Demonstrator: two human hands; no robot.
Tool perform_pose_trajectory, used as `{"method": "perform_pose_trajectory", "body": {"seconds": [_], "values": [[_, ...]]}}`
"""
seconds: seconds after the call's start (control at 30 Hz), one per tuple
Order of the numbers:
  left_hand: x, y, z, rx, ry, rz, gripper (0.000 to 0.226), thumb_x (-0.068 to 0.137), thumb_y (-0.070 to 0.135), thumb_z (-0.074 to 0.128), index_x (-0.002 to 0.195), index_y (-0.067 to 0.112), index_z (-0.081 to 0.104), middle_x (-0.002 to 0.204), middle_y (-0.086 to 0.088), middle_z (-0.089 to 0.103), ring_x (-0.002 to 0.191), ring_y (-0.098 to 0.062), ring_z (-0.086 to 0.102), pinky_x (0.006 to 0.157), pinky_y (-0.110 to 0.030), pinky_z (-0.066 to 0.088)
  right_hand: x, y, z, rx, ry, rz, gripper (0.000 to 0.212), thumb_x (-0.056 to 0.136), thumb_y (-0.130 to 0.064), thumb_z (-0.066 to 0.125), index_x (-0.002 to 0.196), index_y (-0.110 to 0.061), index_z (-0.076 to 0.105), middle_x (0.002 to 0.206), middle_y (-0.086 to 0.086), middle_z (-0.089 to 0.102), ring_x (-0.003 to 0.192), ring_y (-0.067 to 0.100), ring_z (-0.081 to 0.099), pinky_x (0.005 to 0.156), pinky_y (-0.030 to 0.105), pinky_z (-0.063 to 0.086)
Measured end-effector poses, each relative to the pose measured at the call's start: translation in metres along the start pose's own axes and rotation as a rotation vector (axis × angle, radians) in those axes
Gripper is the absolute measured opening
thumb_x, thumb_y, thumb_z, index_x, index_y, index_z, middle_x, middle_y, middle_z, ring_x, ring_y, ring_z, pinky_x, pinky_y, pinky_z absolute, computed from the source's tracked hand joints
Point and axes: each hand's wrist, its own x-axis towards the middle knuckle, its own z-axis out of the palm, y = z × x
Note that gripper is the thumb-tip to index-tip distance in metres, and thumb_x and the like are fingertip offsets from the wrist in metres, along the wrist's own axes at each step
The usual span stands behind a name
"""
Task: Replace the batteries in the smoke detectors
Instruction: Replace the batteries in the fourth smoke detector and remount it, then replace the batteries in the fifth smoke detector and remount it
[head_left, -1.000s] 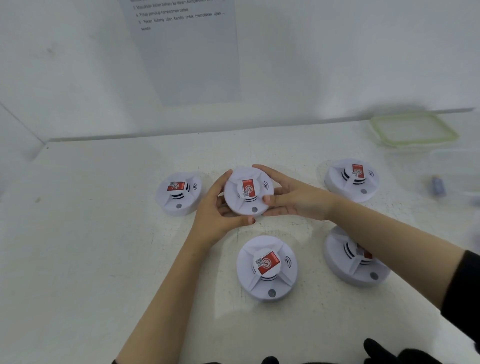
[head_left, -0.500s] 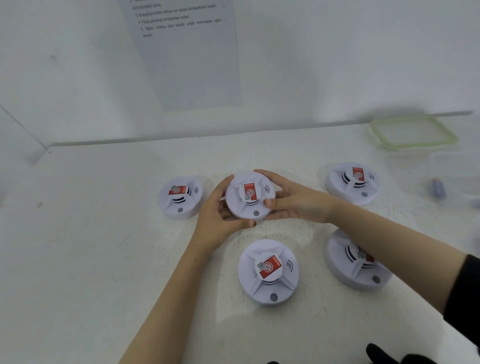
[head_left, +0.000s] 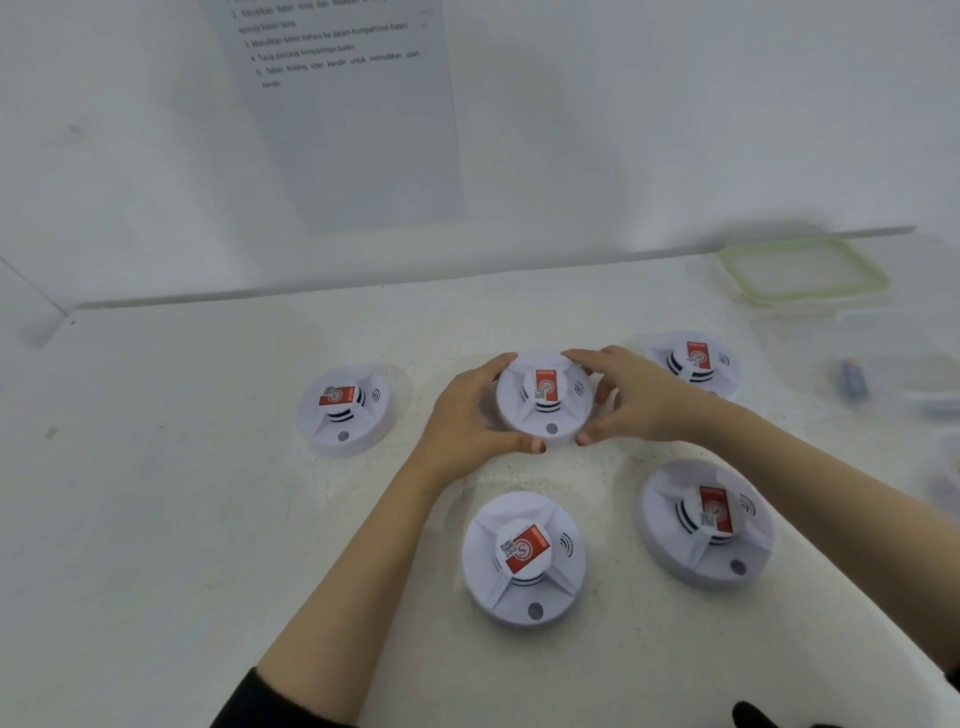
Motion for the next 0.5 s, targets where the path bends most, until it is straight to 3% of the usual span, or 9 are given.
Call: {"method": "perform_pose_trajectory", "body": {"seconds": [0.1, 0.2, 0.3, 0.4, 0.5], "values": [[0.006, -0.006, 0.006, 0.049, -0.006, 0.006, 0.075, 0.053, 0.034, 0.09, 0.122, 0.028, 0.06, 0.11, 0.011, 0.069, 0.104, -0.005, 0.062, 0.09, -0.031, 0.051, -0.004, 0.005, 0.001, -0.02, 0.022, 0.028, 0.088, 0.071, -0.022, 0.08, 0.144, -0.022, 0.031, 0.116, -0.003, 0.039, 0.087, 0.007, 0.049, 0.068, 0.007, 0.034], [0.006, -0.01, 0.008, 0.126, 0.023, -0.023, 0.091, 0.054, 0.041, 0.09, 0.135, 0.024, 0.052, 0.125, 0.008, 0.063, 0.114, -0.003, 0.056, 0.099, -0.027, 0.045, -0.007, 0.003, 0.002, -0.049, 0.018, 0.025, 0.082, 0.075, -0.023, 0.076, 0.143, -0.021, 0.031, 0.122, 0.003, 0.042, 0.087, 0.006, 0.049, 0.071, 0.013, 0.036], [0.001, -0.009, 0.006, 0.163, 0.02, -0.11, 0.112, 0.059, 0.037, 0.09, 0.15, 0.017, 0.027, 0.148, 0.002, 0.041, 0.135, -0.011, 0.036, 0.111, -0.027, 0.028, -0.012, -0.008, 0.003, -0.256, 0.077, -0.04, 0.083, 0.081, -0.035, 0.065, 0.149, -0.018, 0.02, 0.143, 0.007, 0.031, 0.115, 0.018, 0.044, 0.091, 0.022, 0.033], [-0.019, -0.004, 0.0, 0.184, 0.151, -0.115, 0.087, 0.073, 0.03, 0.082, 0.146, 0.025, 0.034, 0.142, 0.014, 0.042, 0.131, -0.003, 0.036, 0.106, -0.015, 0.027, -0.012, -0.03, 0.003, -0.336, 0.268, -0.233, 0.076, 0.076, -0.049, 0.048, 0.145, -0.025, 0.03, 0.143, 0.004, 0.035, 0.122, 0.022, 0.04, 0.097, 0.03, 0.03], [-0.056, -0.001, -0.012, 0.213, 0.319, -0.056, 0.049, 0.083, 0.021, 0.073, 0.127, 0.03, 0.054, 0.12, 0.022, 0.056, 0.113, 0.008, 0.048, 0.093, 0.0, 0.029, 0.005, -0.051, 0.011, -0.273, 0.249, -0.342, 0.067, 0.077, -0.055, 0.044, 0.138, -0.026, 0.043, 0.135, 0.003, 0.046, 0.119, 0.02, 0.044, 0.098, 0.028, 0.03]]}}
